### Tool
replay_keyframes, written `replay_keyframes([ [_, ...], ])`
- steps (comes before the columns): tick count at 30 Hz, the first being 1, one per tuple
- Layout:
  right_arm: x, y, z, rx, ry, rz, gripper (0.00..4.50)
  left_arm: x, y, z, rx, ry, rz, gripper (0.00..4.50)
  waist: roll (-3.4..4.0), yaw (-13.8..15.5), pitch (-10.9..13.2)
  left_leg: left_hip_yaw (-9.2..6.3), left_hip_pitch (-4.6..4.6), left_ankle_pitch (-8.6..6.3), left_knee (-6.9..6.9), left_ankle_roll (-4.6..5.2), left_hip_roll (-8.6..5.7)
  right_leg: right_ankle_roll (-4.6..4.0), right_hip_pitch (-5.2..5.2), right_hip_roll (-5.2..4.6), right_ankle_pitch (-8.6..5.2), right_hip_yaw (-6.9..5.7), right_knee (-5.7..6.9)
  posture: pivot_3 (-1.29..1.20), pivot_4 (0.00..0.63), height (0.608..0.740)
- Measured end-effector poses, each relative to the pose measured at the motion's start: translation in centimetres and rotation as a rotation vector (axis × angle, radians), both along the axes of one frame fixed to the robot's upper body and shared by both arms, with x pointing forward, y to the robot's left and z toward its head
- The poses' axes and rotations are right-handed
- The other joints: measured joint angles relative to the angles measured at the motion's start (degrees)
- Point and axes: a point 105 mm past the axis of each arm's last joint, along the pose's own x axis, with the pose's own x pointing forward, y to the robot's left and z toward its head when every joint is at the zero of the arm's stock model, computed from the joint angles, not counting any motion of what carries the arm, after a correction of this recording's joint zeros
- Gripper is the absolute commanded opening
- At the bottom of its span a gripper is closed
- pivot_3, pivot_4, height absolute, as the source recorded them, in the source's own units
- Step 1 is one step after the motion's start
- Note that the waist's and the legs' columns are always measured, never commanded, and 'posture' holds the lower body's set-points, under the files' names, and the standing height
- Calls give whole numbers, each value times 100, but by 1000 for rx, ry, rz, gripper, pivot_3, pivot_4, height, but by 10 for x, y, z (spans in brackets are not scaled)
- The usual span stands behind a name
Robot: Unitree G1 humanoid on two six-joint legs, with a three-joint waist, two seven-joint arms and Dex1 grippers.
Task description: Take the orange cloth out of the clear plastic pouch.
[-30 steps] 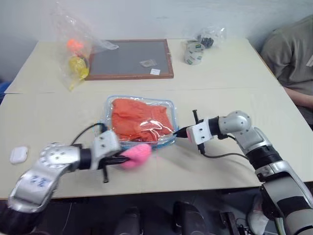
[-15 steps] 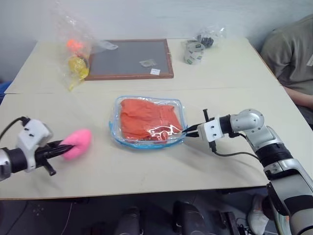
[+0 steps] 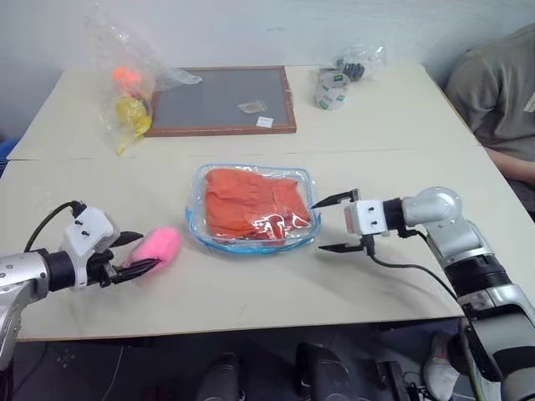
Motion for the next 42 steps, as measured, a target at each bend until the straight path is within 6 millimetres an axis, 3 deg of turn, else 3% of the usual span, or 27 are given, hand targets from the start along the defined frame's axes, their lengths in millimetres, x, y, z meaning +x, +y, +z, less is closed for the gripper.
replay_keyframes([
  [2, -6, -5, 9, 39, 38, -25, 4500, 3, -8, 14, 41, -47, -52, 3301, 0, 6, 0, 1, -1, -1, -1, 1, -1, 0, 0, -2, 0, 1, -3, 0, 150, 740],
  [5, -18, -7, 16, 83, 110, -36, 4500, 3, -38, 37, 86, -131, -185, 3301, 0, 32, 0, 1, -1, -1, 0, 2, -2, 1, 0, -3, 1, 3, -1, 0, 150, 740],
  [7, -30, -10, 16, 132, 194, -64, 4500, 9, -78, 45, 121, -196, -331, 3301, 5, 116, 3, 3, 0, -1, 2, 2, -5, 2, 1, 0, 1, 3, 1, 0, 150, 740],
  [10, -42, -2, 20, 179, 250, -60, 4500, 11, -116, 27, 194, -212, -479, 3301, 10, 145, 0, 12, 2, 0, 2, 4, -35, 4, -1, 2, 3, 10, 8, 0, 150, 740],
  [13, -50, -5, 16, 187, 303, -95, 4500, 24, -131, 0, 289, -213, -543, 3301, 10, 148, 0, 57, 1, 0, 1, 3, -35, 3, -3, 10, 2, 8, 7, 0, 150, 740],
  [18, -64, -3, 19, 215, 353, -107, 4500, 50, -137, -27, 417, -255, -566, 3301, 9, 168, 0, 62, 0, 0, 2, 7, -34, 4, -4, 8, 2, 10, 4, 0, 150, 740],
  [19, -64, -4, 20, 225, 354, -118, 4500, 54, -136, -29, 431, -266, -564, 3122, 8, 174, 0, 62, -1, 0, 3, 7, -33, 4, -5, 8, 2, 9, 3, 0, 150, 740],
  [22, -63, -5, 23, 244, 352, -145, 4500, 61, -141, -30, 421, -299, -570, 2449, 8, 206, 0, 61, -1, 0, 6, 10, -33, 6, -4, 6, 4, 10, 4, 0, 150, 740],
  [25, -65, -6, 22, 253, 348, -160, 4500, 59, -149, -28, 396, -323, -598, 1479, 8, 261, 0, 61, -1, 1, 8, 11, -33, 8, -3, 4, 4, 10, 4, 0, 150, 740],
  [31, -70, -6, 10, 226, 362, -174, 4500, 54, -144, -25, 337, -294, -586, 19, 7, 273, 0, 59, -2, 2, 13, 14, -33, 11, -1, 4, 6, 10, 5, 0, 150, 740],
  [42, -69, 6, -1, 181, 347, -138, 4500, 49, -146, -20, 255, -234, -548, 19, 7, 278, 0, 57, -3, 2, 13, 14, -34, 11, -1, 6, 6, 9, 4, 0, 150, 740],
])
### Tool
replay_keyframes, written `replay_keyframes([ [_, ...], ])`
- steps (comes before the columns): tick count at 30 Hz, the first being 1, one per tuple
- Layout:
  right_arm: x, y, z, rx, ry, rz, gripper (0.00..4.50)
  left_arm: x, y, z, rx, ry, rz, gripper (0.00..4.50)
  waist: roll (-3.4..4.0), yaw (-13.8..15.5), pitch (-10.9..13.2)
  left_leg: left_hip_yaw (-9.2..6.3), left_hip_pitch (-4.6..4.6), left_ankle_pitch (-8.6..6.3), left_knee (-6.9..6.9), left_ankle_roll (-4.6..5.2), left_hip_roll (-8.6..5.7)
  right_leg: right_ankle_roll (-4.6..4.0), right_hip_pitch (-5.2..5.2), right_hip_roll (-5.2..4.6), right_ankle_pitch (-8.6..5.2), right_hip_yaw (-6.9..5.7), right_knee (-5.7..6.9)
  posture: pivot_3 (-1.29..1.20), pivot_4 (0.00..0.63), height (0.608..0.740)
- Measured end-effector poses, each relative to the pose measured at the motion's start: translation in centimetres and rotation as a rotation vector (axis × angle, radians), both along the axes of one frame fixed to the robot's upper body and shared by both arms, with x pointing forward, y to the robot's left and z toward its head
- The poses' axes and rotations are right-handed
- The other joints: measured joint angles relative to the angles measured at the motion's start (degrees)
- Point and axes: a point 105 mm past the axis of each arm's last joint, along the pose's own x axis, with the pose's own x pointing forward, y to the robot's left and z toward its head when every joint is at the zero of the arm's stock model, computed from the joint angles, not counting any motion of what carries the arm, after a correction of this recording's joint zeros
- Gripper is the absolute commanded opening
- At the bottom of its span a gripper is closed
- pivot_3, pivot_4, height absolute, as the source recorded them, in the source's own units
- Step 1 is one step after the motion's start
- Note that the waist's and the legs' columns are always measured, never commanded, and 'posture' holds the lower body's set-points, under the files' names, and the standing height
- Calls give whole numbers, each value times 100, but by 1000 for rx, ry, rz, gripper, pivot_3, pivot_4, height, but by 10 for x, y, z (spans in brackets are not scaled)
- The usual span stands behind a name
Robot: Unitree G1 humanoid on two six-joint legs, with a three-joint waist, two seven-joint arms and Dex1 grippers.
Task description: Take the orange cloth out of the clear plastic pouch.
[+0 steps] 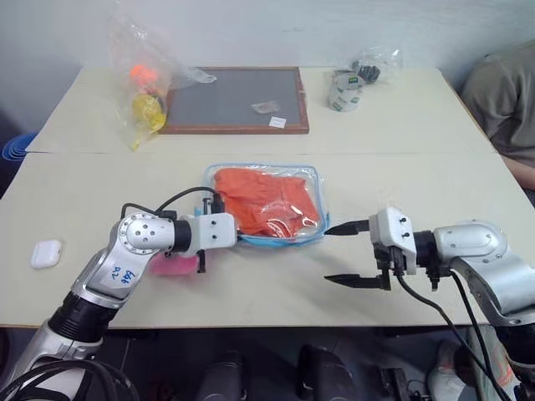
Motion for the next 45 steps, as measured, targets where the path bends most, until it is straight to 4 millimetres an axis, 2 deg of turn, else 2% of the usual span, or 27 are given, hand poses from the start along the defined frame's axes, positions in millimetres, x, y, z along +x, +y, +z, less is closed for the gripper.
replay_keyframes([
  [2, 0, 2, 0, 6, -2, 4, 4500, -1, -2, 2, -37, 20, 7, 19, 0, 1, 0, 0, -1, 0, 1, 0, 0, 0, 0, -1, 0, 0, 0, 0, 150, 740],
  [6, 0, 3, -1, 9, 1, 6, 3611, -6, -4, 4, -43, 27, 4, 0, 0, -6, 0, 0, 0, 0, 1, 0, 0, 0, 0, 0, 0, 0, 0, 0, 150, 740],
  [9, 1, 4, -2, 4, -1, 2, 3611, -9, -3, 0, -37, 46, 5, 0, 0, -6, 0, 0, 0, 0, 1, 0, 0, 0, 0, 0, 0, 0, 0, 0, 150, 740],
  [13, 1, 6, -4, 3, 2, 6, 3570, -10, -4, -1, -36, 70, 1, 934, 0, -2, 0, -1, -1, 0, 1, 0, 0, 0, 0, 0, 0, 0, 0, 0, 150, 740],
  [22, 2, 5, -3, -1, -4, 1, 3570, -11, -6, 1, -40, 78, -15, 3691, 0, 1, 0, -1, -1, 0, 1, 0, 0, 0, 1, 0, 0, 0, 0, 0, 150, 740],
  [28, 3, 5, -3, 2, -9, -8, 3570, -9, -8, 5, -27, 34, -27, 3691, 0, -6, 0, 0, 0, 0, 1, 0, 0, 0, 0, 1, 0, 0, 0, 0, 150, 740],
  [39, 4, 6, -2, 10, -15, -17, 3570, -7, -11, 1, -36, 39, -33, 223, 0, -3, 0, 0, -1, 0, 1, 0, 0, 0, 0, 0, 0, 0, 0, 0, 150, 740],
  [40, 4, 6, -2, 10, -15, -17, 3570, -8, -11, 1, -39, 43, -31, 39, 0, -2, 0, 0, -1, 0, 1, 0, 0, 0, 0, 0, 0, 0, 0, 0, 150, 740],
  [43, 4, 6, -2, 12, -12, -12, 3021, -10, -15, 2, -70, 66, -15, 0, 0, -2, 0, -1, -1, 0, 1, 0, 0, 0, 1, 0, 0, 0, 0, 0, 150, 740],
  [45, 4, 9, -1, 24, -17, -8, 2323, -10, -16, 4, -104, 78, 7, 0, 0, -5, 0, -1, -1, 0, 2, 0, 1, 0, 0, 0, 0, 1, 2, 0, 150, 740],
])
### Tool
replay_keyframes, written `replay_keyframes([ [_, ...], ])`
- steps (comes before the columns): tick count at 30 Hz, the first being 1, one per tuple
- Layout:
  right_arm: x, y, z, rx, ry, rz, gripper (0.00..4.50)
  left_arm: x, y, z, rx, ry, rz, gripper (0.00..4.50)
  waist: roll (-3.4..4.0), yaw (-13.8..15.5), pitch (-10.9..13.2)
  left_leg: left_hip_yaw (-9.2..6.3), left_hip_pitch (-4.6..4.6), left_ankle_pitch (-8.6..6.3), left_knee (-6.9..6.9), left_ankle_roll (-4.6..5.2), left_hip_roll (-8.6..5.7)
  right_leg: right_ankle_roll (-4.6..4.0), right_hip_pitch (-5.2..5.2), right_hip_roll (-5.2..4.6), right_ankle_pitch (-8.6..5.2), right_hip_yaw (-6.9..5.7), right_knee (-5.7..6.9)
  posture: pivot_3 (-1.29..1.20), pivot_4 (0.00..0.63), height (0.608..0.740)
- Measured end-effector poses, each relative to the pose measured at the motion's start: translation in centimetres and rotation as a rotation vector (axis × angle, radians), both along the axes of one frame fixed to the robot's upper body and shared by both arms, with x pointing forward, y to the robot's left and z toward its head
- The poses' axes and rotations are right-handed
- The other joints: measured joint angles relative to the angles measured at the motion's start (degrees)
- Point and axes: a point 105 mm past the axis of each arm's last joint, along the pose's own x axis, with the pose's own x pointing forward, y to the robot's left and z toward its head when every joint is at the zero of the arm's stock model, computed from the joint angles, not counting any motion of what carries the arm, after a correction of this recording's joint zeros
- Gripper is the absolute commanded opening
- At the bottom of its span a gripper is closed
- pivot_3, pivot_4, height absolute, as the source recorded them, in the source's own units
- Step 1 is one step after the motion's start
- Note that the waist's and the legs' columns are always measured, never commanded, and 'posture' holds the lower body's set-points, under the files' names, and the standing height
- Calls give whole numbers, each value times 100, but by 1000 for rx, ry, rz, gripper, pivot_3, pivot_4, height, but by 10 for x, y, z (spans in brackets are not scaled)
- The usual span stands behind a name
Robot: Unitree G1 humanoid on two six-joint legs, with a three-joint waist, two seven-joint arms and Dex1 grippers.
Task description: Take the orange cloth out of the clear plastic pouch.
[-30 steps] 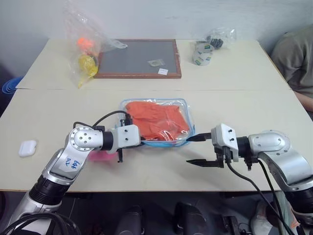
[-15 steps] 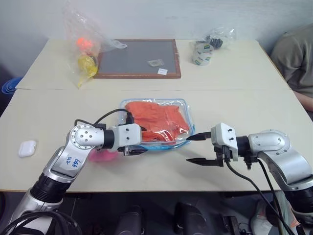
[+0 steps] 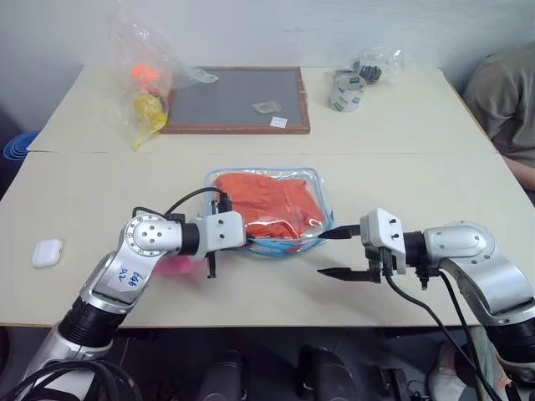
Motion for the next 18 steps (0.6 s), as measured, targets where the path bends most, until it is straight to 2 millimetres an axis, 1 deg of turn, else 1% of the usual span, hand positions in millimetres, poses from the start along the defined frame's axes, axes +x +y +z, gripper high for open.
replay_keyframes([
  [2, 2, 4, 2, 17, -13, 0, 1586, 0, 1, 3, -28, 2, 28, 0, 0, -2, 0, 0, 0, 0, 0, 0, 1, 0, 0, 0, 0, 0, 0, 0, 150, 740],
  [6, 9, 18, 6, 37, -67, -8, 176, -2, -2, 10, -90, 0, 64, 0, 0, -5, 0, 0, 0, 0, 0, -1, 1, 0, 0, 0, 0, 0, 0, 0, 150, 740],
  [7, 10, 21, 5, 31, -83, -6, 21, -2, -3, 11, -96, -2, 69, 0, 0, -6, 0, 0, 1, 0, 0, -1, 1, 0, 0, 0, 0, 0, 0, 0, 150, 740],
  [13, 12, 47, -9, -4, -186, 15, 21, -5, -9, 11, -162, 0, 120, 0, -1, -3, -1, -1, -1, 0, 2, -1, -1, 0, 0, -1, 0, 1, 0, 0, 150, 740],
  [16, 19, 51, -16, -25, -226, -16, 21, -7, -10, 12, -170, -17, 124, 0, -2, -8, -1, -1, 0, 1, 1, -1, 0, 0, 0, 0, 0, 1, 0, 0, 150, 740],
  [18, 24, 52, -20, -47, -258, -41, 21, -8, -9, 9, -171, -6, 136, 0, -2, -16, -1, -1, 0, 1, 1, -2, 0, 0, 0, 0, 0, 1, 0, 0, 150, 740],
])
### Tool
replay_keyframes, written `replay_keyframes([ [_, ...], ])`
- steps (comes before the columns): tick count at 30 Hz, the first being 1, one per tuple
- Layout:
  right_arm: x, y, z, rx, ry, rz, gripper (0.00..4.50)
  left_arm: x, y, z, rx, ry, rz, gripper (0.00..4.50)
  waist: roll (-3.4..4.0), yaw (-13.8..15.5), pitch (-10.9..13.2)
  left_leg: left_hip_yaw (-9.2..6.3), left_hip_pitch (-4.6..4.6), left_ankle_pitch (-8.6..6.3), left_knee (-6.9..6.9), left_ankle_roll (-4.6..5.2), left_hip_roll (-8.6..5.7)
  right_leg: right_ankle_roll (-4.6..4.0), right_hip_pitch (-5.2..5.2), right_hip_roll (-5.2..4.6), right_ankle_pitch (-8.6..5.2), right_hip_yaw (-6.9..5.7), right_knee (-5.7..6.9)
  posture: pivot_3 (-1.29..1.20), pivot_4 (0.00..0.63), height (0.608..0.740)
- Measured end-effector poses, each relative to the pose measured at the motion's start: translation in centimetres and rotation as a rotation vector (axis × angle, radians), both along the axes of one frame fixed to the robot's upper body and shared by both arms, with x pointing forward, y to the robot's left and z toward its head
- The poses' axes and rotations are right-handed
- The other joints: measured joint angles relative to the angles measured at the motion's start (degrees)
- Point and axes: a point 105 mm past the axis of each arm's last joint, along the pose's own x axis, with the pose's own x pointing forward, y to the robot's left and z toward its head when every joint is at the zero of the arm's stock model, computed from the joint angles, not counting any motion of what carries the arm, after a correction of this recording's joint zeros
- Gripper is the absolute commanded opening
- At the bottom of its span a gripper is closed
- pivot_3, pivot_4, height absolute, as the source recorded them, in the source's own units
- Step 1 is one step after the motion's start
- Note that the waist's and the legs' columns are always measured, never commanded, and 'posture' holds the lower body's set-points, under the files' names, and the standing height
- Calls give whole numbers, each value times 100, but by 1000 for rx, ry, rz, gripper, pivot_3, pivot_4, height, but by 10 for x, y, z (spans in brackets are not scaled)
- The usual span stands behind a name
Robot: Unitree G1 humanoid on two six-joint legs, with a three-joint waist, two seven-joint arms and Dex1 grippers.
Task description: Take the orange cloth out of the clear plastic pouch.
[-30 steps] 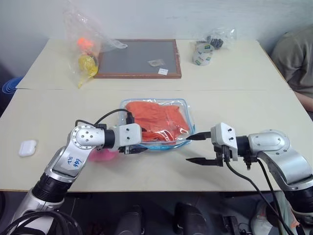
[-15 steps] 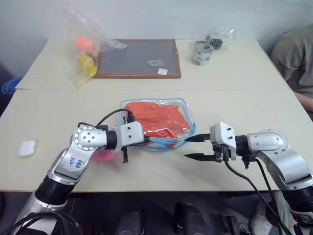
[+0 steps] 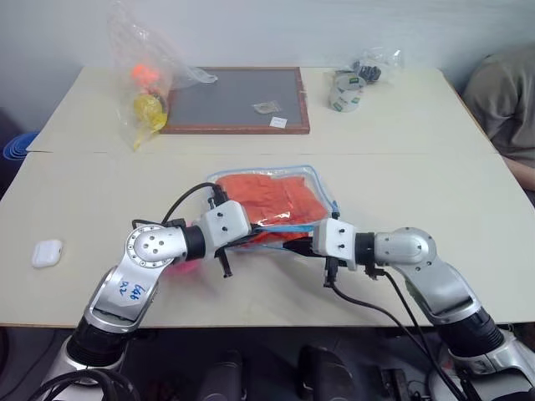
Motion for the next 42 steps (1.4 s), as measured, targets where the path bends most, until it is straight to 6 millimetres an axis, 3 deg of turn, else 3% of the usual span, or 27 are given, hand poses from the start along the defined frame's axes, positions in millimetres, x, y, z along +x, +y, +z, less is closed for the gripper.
replay_keyframes([
  [3, 7, -1, -5, -36, -55, -35, 21, -2, 0, -4, -1, 11, 5, 0, 0, 1, 0, 0, 0, 0, 0, 0, 1, 0, 0, 0, 0, 0, -1, 0, 150, 740],
  [5, 10, 0, -10, -52, -69, -47, 387, -4, -1, -3, -1, 4, 0, 0, 0, 0, 0, 0, 0, 0, 0, 0, 1, 0, 0, 0, 0, 0, -1, 0, 150, 740],
  [10, 18, 4, -18, -93, -164, -82, 2053, -5, -3, -3, -2, 1, -1, 0, 0, -7, 0, 0, 0, 1, 0, -1, 1, 0, 0, 0, 0, 0, -1, 0, 150, 740],
  [16, 24, 10, -14, -100, -303, -105, 4027, -5, -4, -4, -4, -1, 2, 0, 0, -25, 0, 0, 0, 1, -1, -2, 2, 0, 0, 1, 0, 1, -1, 0, 150, 740],
  [24, 31, 23, -11, -155, -465, -58, 4027, -4, -4, -2, -10, -9, 9, 0, -1, -93, -1, -1, 2, 2, -1, -4, 4, 0, 1, 1, 0, 1, 1, 0, 150, 740],
  [32, 61, 60, -8, -175, -623, -41, 4027, 1, -6, 4, -32, -31, 21, 0, -5, -191, -4, -1, 22, 6, -13, -11, 13, -4, 11, 4, -2, 4, 5, 0, 150, 740],
  [35, 68, 67, -13, -176, -623, -41, 3434, 3, -4, 2, -32, -25, 35, 0, -9, -199, -7, -1, 54, 6, -21, -11, 30, -6, 38, 3, -4, 10, 3, 0, 150, 740],
  [42, 67, 70, -26, -185, -590, -7, 1016, 5, -2, -4, -28, 1, 51, 0, -11, -229, -9, -24, 66, 6, -23, -11, 32, -8, 36, 2, -4, 26, 15, 0, 150, 740],
])
